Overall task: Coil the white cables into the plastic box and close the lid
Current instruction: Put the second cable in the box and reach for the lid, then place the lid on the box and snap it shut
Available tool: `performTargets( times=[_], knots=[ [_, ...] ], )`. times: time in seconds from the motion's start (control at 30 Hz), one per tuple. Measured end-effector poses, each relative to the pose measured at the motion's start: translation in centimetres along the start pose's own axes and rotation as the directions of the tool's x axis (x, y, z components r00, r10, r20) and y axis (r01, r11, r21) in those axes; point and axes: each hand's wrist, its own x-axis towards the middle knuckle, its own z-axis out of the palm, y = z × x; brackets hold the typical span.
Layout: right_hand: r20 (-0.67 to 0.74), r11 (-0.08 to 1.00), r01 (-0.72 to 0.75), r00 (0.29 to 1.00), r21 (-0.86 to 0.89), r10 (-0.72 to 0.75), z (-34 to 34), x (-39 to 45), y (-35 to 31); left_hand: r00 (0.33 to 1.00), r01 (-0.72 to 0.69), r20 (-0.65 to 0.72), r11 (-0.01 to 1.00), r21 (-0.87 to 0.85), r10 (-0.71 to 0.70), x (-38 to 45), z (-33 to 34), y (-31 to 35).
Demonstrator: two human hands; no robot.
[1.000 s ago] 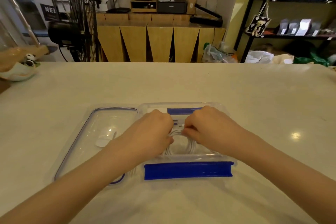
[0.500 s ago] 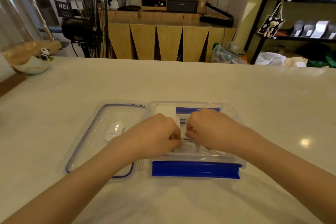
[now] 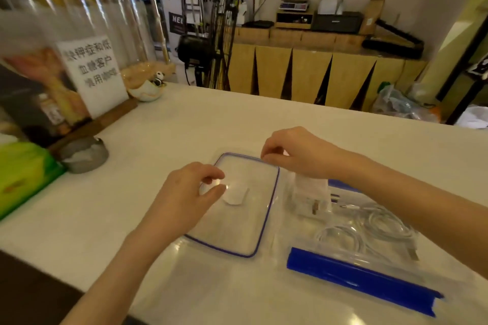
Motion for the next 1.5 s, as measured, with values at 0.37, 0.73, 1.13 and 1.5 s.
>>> performTargets(
  times=[0.37, 0.73, 1.13, 1.5],
  knots=[
    [0.279, 0.913, -0.266, 0.892, -0.309, 0.355, 3.9, 7.2, 1.9, 0.955, 0.292, -0.026, 0.925, 0.242, -0.294, -2.1, 0.7, -4.5],
    [-0.001, 0.937, -0.317, 0.947, -0.146, 0.32, 3.5, 7.8, 3.6, 0.95, 0.138, -0.28, 0.99, -0.033, -0.142, -0.3, -0.8, -2.8],
    [-0.725, 0.924, -0.023, 0.613, 0.381, 0.314, -3.8, -0.8, 3.3, 0.944, -0.265, -0.289, 0.885, -0.382, 0.158, 2.7, -2.8, 4.9],
    [-0.533, 0.561, 0.077, 0.439, 0.824, 0.723, -3.5, -15.3, 6.4, 0.694, -0.699, 0.1, 0.701, -0.144, 0.713, 2.3, 2.6, 9.8]
  ],
)
